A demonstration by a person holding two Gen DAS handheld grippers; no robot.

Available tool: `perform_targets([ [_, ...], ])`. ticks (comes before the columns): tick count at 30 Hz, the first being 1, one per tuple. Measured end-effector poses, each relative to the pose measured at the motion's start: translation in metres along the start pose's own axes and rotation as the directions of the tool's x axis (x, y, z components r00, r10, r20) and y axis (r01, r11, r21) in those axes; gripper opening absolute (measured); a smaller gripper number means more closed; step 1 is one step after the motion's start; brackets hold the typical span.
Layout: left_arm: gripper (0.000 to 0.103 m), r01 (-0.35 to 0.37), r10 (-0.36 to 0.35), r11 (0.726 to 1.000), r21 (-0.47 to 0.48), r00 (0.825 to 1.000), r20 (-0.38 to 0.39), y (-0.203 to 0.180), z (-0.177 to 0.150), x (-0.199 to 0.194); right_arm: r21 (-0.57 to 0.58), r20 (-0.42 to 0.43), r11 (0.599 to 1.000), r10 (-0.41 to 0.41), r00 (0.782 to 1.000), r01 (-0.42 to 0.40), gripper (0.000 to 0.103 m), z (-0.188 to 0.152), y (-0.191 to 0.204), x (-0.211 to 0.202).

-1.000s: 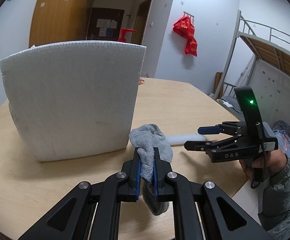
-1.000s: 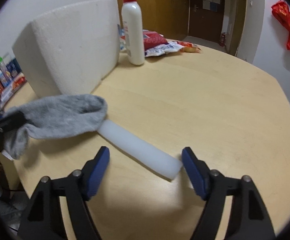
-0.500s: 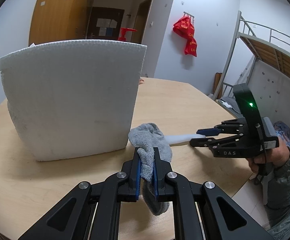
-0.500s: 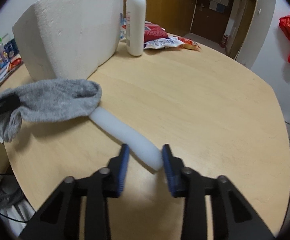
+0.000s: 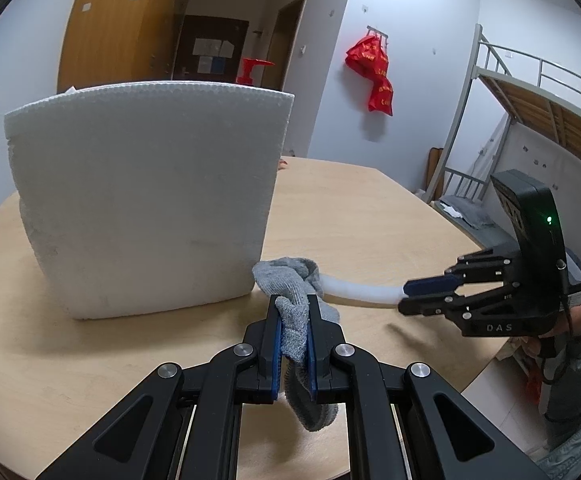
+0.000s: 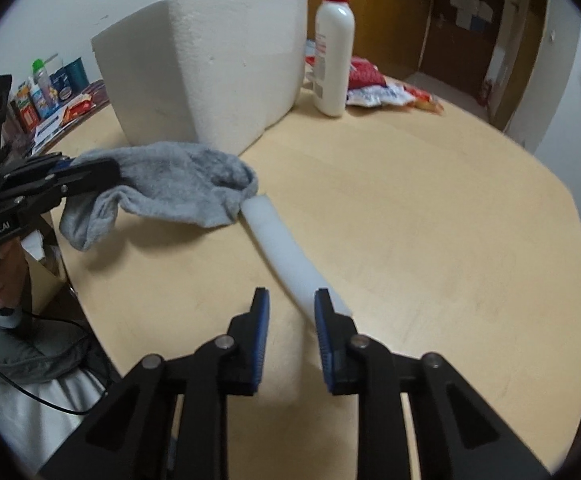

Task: Organize soft objects
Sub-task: 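Lift the sock with left tool while right tool closes on the white foam stick, then lift the grey sock with left tool while right tool lifts the foam stick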

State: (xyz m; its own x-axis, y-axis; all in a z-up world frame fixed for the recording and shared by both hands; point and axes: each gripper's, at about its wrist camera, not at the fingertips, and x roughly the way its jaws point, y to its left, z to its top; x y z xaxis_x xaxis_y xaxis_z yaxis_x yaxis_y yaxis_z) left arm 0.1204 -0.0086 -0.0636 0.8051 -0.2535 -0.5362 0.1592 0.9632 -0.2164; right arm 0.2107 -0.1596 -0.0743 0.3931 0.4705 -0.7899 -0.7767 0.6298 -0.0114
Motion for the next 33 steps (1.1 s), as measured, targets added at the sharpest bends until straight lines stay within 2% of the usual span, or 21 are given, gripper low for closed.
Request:
perform_targets([
  [1, 0.01, -0.002, 0.002, 1.0, 0.002, 1.0, 0.0, 0.0, 0.0, -0.001, -0.011, 0.008, 1.0, -0.002, 1.0, 0.002, 0.027, 0.003, -0.001, 0.001],
  [2, 0.01, -0.005, 0.005, 1.0, 0.001, 1.0, 0.001, -0.001, 0.001, -0.001, -0.023, 0.007, 1.0, -0.003, 1.0, 0.003, 0.031, 0.005, 0.0, 0.002],
  [3, 0.01, -0.007, 0.007, 1.0, 0.0, 1.0, 0.002, -0.001, 0.001, -0.002, -0.036, 0.004, 0.999, -0.003, 1.0, 0.003, 0.039, 0.007, -0.001, 0.006],
  [5, 0.01, -0.01, 0.01, 1.0, 0.002, 1.0, 0.005, -0.001, 0.0, -0.003, -0.049, -0.011, 0.999, 0.007, 1.0, -0.007, 0.044, 0.01, -0.003, 0.013],
  [11, 0.01, -0.021, 0.021, 1.0, -0.005, 1.0, 0.012, -0.001, 0.001, -0.005, -0.081, -0.049, 0.997, 0.004, 0.999, -0.008, 0.044, 0.011, -0.001, 0.028],
  [20, 0.01, -0.021, 0.021, 1.0, -0.01, 1.0, 0.016, -0.002, 0.0, -0.007, -0.075, -0.091, 0.993, 0.083, 0.992, -0.09, 0.044, 0.015, -0.009, 0.029],
  [21, 0.01, -0.021, 0.021, 1.0, -0.01, 1.0, 0.014, -0.002, 0.0, -0.007, -0.068, -0.094, 0.993, 0.092, 0.991, -0.098, 0.042, 0.016, -0.01, 0.029],
  [24, 0.01, -0.021, 0.021, 1.0, -0.011, 1.0, 0.017, -0.003, 0.0, -0.008, -0.043, -0.094, 0.995, 0.088, 0.992, -0.092, 0.026, 0.017, -0.014, 0.03],
  [29, 0.01, -0.023, 0.023, 1.0, -0.014, 1.0, 0.019, -0.004, 0.0, -0.009, -0.084, -0.055, 0.996, -0.002, 0.998, -0.003, 0.02, 0.013, 0.006, 0.024],
  [33, 0.01, -0.019, 0.019, 1.0, -0.017, 1.0, 0.022, -0.005, 0.0, -0.01, 0.005, -0.003, 0.999, 0.048, 0.999, -0.048, 0.019, 0.009, -0.008, 0.01],
])
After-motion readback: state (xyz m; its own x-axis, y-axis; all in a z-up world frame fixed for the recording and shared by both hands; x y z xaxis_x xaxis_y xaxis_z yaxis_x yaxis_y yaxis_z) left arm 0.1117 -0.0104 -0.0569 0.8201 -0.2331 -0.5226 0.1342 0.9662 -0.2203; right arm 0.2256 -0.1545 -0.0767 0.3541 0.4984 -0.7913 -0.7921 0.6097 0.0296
